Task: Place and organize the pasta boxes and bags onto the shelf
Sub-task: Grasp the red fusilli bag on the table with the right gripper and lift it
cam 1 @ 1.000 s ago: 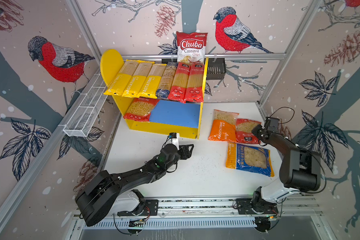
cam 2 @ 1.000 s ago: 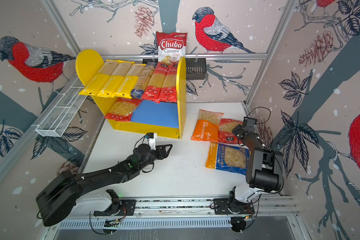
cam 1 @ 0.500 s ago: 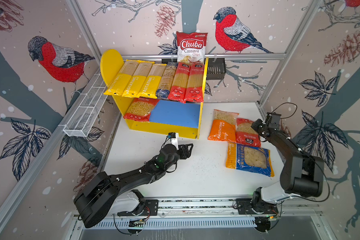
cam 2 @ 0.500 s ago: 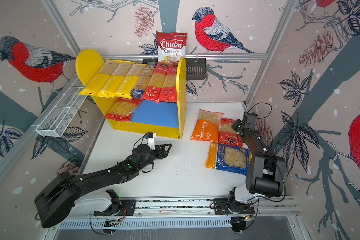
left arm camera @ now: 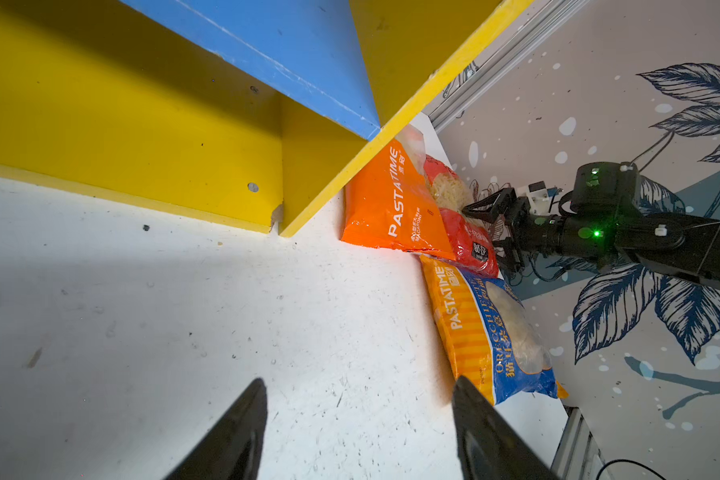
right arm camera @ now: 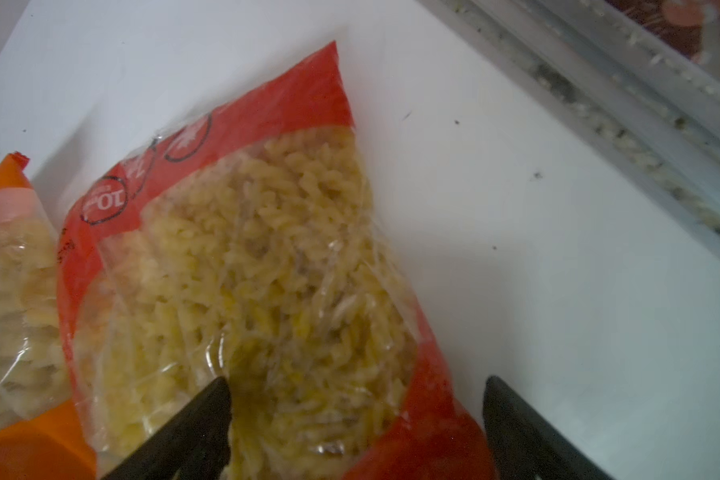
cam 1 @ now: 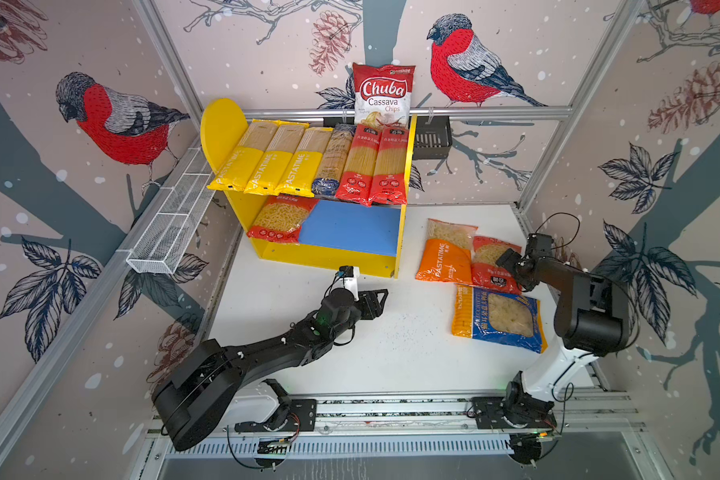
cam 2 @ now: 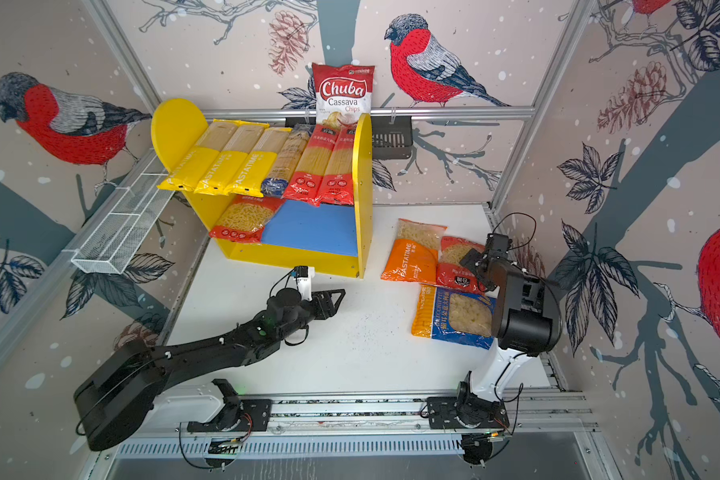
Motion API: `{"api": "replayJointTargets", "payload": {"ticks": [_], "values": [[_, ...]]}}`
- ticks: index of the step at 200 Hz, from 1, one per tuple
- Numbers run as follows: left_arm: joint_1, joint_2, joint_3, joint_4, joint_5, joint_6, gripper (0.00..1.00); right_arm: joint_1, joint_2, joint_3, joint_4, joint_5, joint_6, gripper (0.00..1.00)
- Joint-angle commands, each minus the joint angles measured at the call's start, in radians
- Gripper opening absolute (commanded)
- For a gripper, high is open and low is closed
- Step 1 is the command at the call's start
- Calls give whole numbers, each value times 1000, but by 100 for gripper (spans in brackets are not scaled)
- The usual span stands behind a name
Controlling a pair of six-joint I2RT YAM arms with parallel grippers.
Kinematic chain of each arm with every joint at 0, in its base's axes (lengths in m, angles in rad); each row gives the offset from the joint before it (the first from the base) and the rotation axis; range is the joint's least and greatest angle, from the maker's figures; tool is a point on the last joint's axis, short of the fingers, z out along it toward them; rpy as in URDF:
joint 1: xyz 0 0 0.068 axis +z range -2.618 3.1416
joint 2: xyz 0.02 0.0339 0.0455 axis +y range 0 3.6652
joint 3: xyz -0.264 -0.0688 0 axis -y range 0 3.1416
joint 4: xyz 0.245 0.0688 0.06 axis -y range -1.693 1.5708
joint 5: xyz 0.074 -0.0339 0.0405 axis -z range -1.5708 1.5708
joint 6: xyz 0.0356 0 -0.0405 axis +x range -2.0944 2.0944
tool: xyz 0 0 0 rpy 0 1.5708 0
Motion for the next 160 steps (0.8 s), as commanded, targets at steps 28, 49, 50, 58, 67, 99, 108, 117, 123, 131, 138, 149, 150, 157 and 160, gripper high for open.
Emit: {"api": "replayJointTargets", "payload": {"ticks": [28,49,50,58,67,99,108,117,123,131,138,149,150,157,160], "values": [[-1,-16,-11,34,-10,1,69,2,4,-17,-10,-52,8,35],[-1,-22,-15,36,-16,0,69,2,-41,-17,-9,-68,27,25],[-1,-22,-15,36,-16,1,69,2,-44,-17,-8,-69,27,24],[-1,-22,-15,36,-18,1,69,2,-65,-17,-6,-77,35,21],[-1,-20,-13,37,-17,1,69,3,-91,-19,1,-89,47,17],[-1,-22,-13,38,-19,-3,69,18,-194,-20,8,-143,93,11],[-1,-23,-13,39,-18,-2,69,27,-222,-17,3,-146,101,10],[-1,-26,-13,38,-21,-2,69,38,-249,-12,-8,-140,108,10],[-1,-26,-15,37,-21,-2,69,46,-266,-8,-15,-135,112,10],[-1,-29,-15,36,-21,-1,69,55,-286,-5,-20,-135,120,9],[-1,-32,-16,36,-22,1,69,66,-304,-4,-23,-134,130,8],[-1,-35,-18,36,-24,2,69,90,-329,-3,-24,-133,140,7],[-1,-35,-18,36,-24,2,69,93,-331,-3,-24,-132,141,7],[-1,-37,-18,36,-26,1,69,112,-346,-1,-31,-122,148,6],[-1,-37,-19,35,-26,3,69,122,-351,1,-33,-119,150,6]]}}
